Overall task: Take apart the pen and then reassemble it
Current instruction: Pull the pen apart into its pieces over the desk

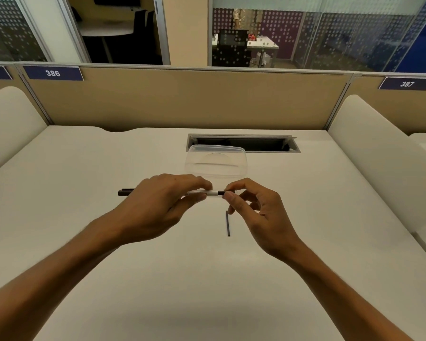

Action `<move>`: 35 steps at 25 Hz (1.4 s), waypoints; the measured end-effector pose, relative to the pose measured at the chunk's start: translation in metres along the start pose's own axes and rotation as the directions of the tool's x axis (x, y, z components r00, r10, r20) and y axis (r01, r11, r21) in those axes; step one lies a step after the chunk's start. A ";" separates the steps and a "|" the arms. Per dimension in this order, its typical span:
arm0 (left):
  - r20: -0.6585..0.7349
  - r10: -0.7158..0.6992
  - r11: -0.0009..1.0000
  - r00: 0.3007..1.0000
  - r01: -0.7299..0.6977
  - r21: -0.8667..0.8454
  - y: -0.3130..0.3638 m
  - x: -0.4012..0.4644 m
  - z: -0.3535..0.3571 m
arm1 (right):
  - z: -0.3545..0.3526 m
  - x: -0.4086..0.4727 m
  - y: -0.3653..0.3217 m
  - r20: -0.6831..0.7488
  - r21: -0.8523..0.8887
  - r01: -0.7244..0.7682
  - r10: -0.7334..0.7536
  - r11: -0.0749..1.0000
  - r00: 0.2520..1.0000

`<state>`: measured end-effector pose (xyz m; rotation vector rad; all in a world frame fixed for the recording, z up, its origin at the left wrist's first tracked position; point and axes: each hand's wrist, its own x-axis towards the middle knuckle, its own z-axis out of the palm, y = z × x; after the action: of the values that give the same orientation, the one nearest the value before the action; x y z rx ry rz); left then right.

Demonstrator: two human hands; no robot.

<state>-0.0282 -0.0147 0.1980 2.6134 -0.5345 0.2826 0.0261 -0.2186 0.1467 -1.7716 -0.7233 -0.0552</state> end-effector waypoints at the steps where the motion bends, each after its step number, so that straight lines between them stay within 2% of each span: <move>1: -0.003 0.013 1.000 1.000 -0.013 0.008 -0.001 0.000 0.000 | -0.001 0.000 0.000 -0.002 0.001 0.003 -0.003 1.000 1.000; 8: -0.025 0.034 0.995 0.999 -0.032 0.093 -0.003 0.001 0.006 | 0.001 0.004 0.003 -0.056 0.041 -0.078 0.080 0.996 0.995; 13: -0.022 0.037 0.996 0.999 -0.035 0.079 -0.004 0.002 0.008 | -0.002 0.006 0.006 0.117 0.199 -0.198 0.178 0.960 0.977; 16: -0.033 0.034 0.997 0.999 -0.032 0.068 -0.006 0.001 0.009 | -0.004 0.007 0.008 0.127 0.212 -0.194 0.170 0.958 0.977; 24: -0.040 0.064 0.989 0.997 -0.058 0.138 -0.007 0.003 0.011 | -0.001 0.009 0.008 0.002 0.162 -0.213 0.216 0.964 0.976; 31: -0.062 0.076 0.987 0.995 -0.066 0.146 -0.010 0.004 0.010 | -0.005 0.012 0.010 0.103 0.202 -0.220 0.202 0.954 0.974; 35: -0.061 0.078 0.989 0.995 -0.069 0.133 -0.010 0.005 0.009 | -0.004 0.014 0.006 0.070 0.195 -0.190 0.179 0.962 0.981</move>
<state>-0.0189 -0.0120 0.1873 2.7029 -0.6098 0.4401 0.0420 -0.2168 0.1481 -1.6432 -0.5762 0.1845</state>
